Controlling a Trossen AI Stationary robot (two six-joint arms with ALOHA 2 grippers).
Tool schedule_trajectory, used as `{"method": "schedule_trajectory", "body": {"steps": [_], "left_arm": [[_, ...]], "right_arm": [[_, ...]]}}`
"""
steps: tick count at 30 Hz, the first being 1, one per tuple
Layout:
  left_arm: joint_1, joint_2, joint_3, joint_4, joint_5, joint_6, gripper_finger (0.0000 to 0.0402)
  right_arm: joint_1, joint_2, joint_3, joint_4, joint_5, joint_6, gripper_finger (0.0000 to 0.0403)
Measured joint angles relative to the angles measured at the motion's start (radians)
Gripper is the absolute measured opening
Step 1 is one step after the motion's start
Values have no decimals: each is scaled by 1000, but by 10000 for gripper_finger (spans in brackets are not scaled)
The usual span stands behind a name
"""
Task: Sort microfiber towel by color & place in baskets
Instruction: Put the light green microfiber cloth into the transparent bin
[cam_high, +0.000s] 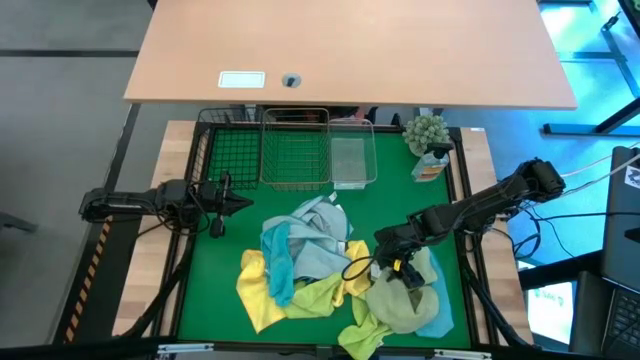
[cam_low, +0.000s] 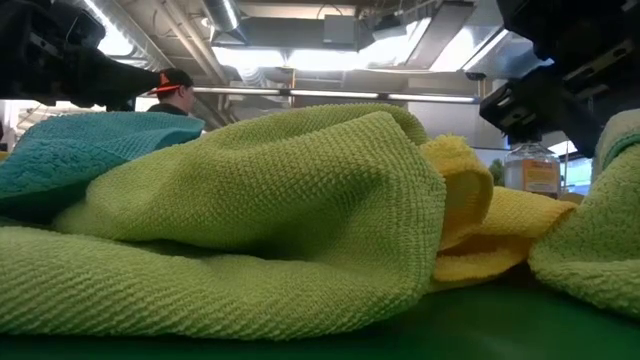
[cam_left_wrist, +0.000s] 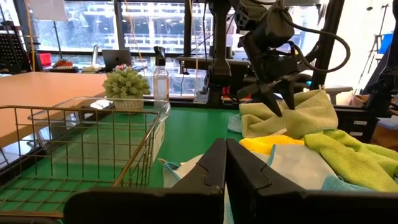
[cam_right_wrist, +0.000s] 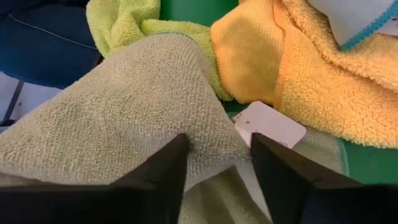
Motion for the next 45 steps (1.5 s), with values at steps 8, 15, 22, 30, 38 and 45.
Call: {"method": "schedule_trajectory", "body": {"steps": [8,15,22,30,38,45], "left_arm": [[0,0,0,0,0,0,0],[0,0,0,0,0,0,0],[0,0,0,0,0,0,0],[0,0,0,0,0,0,0],[0,0,0,0,0,1,0],[0,0,0,0,0,1,0]], "right_arm": [[0,0,0,2,-55,0,26],[-1,0,55,-30,-77,-5,13],[-29,0,322,-279,25,-132,5],[-82,-2,640,-479,176,-254,3],[-197,-2,867,-532,288,-396,2],[-356,-2,995,-519,358,-514,2]]}}
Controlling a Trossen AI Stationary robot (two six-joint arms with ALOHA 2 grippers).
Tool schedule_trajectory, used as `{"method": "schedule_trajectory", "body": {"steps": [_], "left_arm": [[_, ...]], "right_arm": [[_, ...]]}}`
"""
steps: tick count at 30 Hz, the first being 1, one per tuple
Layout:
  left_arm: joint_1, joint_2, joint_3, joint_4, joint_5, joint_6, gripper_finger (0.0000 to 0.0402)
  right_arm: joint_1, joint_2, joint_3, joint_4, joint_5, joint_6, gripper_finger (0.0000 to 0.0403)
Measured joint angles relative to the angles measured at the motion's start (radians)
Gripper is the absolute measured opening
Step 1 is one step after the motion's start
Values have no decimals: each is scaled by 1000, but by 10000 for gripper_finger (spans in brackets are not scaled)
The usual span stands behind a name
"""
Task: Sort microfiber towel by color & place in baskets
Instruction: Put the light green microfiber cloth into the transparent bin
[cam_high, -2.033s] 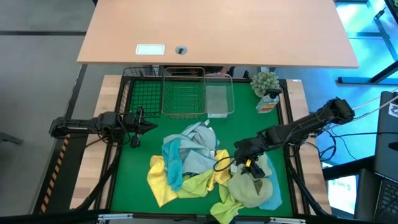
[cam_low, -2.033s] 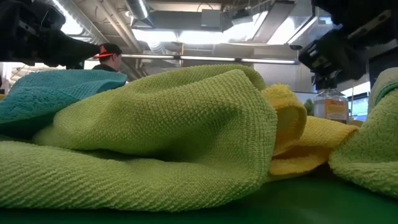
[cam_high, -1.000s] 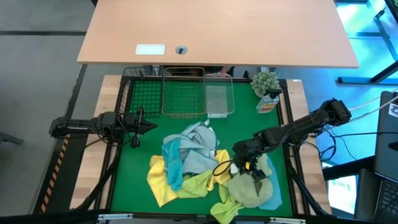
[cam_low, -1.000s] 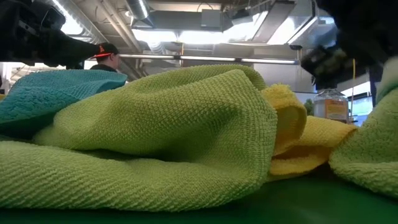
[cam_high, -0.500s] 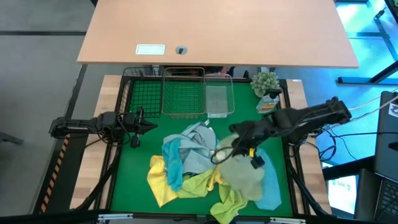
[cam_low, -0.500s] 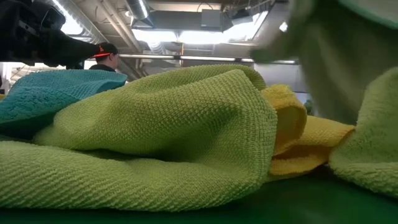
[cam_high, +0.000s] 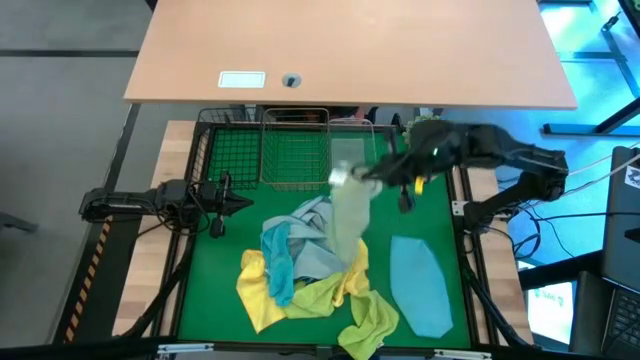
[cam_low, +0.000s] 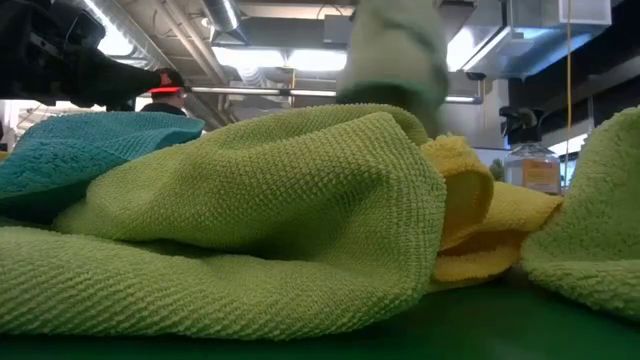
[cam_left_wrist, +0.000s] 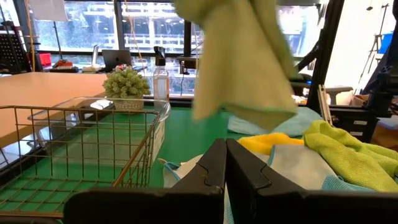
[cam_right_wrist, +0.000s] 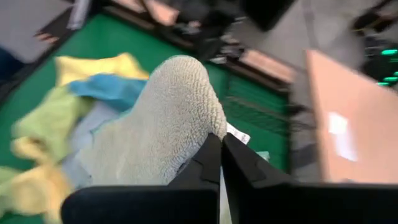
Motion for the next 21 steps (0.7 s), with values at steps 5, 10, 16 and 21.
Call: {"method": "schedule_trajectory", "body": {"steps": [5,10,16,21], "left_arm": [[0,0,0,0,0,0,0],[0,0,0,0,0,0,0],[0,0,0,0,0,0,0],[0,0,0,0,0,0,0]], "right_arm": [[-124,0,71,46,0,-39,2],[-253,0,116,142,0,-63,2],[-403,8,116,231,-4,-63,2],[-493,42,116,202,-48,-62,2]]}}
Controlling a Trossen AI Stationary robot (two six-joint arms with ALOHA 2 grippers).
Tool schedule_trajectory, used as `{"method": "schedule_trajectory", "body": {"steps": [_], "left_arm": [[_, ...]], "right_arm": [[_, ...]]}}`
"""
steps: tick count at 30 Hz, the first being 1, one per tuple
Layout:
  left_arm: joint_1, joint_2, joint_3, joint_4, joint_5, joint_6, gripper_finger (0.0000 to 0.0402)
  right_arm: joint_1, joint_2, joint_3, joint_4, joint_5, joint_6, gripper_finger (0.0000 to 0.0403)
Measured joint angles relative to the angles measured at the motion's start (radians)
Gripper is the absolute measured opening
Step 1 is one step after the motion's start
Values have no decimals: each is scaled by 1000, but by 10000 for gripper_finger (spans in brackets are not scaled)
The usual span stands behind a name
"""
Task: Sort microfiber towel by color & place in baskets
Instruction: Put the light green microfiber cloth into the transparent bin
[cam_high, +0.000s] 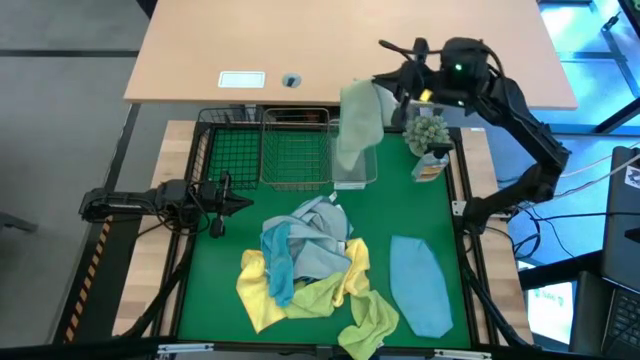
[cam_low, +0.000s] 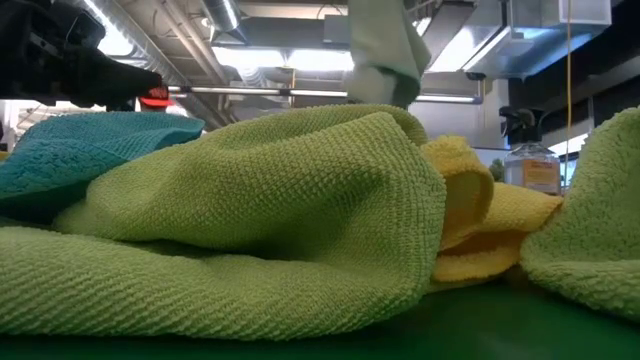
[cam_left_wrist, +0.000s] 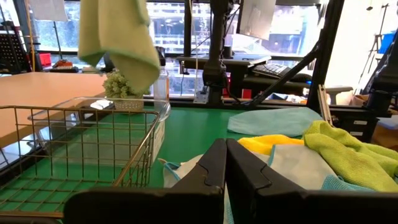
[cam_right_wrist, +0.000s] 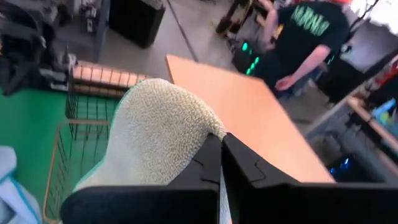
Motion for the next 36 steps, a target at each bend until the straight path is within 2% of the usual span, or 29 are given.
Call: {"method": "schedule_trajectory", "body": {"steps": [7,14,20,24,28,36], "left_arm": [[0,0,0,0,0,0,0],[0,0,0,0,0,0,0],[0,0,0,0,0,0,0],[0,0,0,0,0,0,0],[0,0,0,0,0,0,0],[0,0,0,0,0,0,0]], "right_arm": [[-31,116,-1,-103,-87,4,2],[-30,240,-2,-118,-92,-27,2],[-39,314,-5,-276,-93,-53,2],[-65,324,-78,-335,-88,-55,1],[-102,321,-177,-309,-84,-54,1],[-114,321,-409,-25,-94,-53,1]]}}
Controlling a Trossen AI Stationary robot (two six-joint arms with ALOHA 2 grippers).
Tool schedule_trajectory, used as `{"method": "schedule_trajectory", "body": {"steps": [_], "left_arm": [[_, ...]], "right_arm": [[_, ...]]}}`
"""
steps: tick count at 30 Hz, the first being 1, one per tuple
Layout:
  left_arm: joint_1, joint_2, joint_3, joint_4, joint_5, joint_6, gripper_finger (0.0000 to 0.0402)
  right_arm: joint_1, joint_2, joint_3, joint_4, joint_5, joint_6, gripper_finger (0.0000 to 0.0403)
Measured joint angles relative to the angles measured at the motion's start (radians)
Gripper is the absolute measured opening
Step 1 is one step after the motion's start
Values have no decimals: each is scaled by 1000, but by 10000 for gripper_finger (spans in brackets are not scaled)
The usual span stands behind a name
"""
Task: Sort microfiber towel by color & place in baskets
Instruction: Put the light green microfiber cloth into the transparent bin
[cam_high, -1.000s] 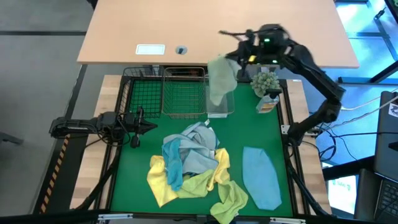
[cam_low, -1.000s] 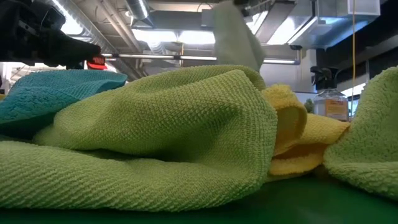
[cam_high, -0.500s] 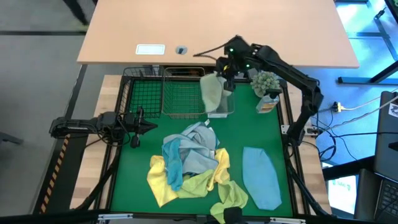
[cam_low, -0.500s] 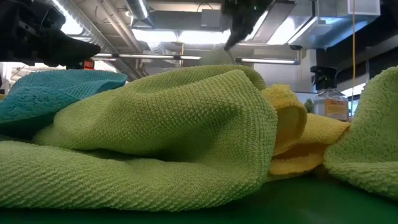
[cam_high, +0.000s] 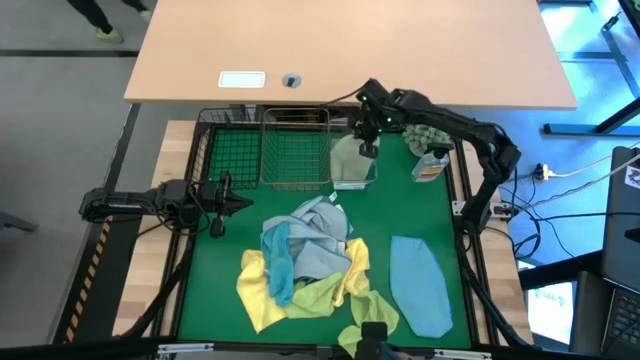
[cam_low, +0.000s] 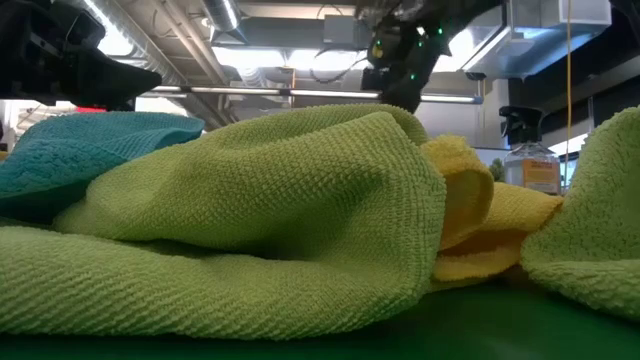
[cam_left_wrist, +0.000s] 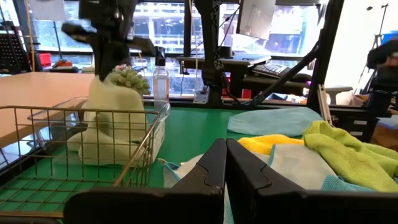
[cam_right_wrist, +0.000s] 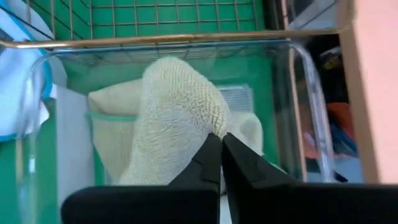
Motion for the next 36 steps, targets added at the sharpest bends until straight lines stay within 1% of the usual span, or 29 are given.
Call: {"method": "schedule_trajectory", "body": {"steps": [5,10,14,19,22,27,30,33,36], "left_arm": [[0,0,0,0,0,0,0],[0,0,0,0,0,0,0],[0,0,0,0,0,0,0],[0,0,0,0,0,0,0],[0,0,0,0,0,0,0],[0,0,0,0,0,0,0],[0,0,0,0,0,0,0],[0,0,0,0,0,-2,0],[0,0,0,0,0,-46,0]], "right_arm": [[-1,0,-116,107,0,1,1],[0,0,-199,176,0,2,1],[0,0,-227,187,-7,2,13],[0,0,-229,195,-7,2,36],[0,0,-228,198,3,2,58],[0,0,-228,185,118,2,114],[0,0,-225,180,163,2,151],[0,0,-191,146,183,1,183],[7,0,-134,93,190,2,205]]}}
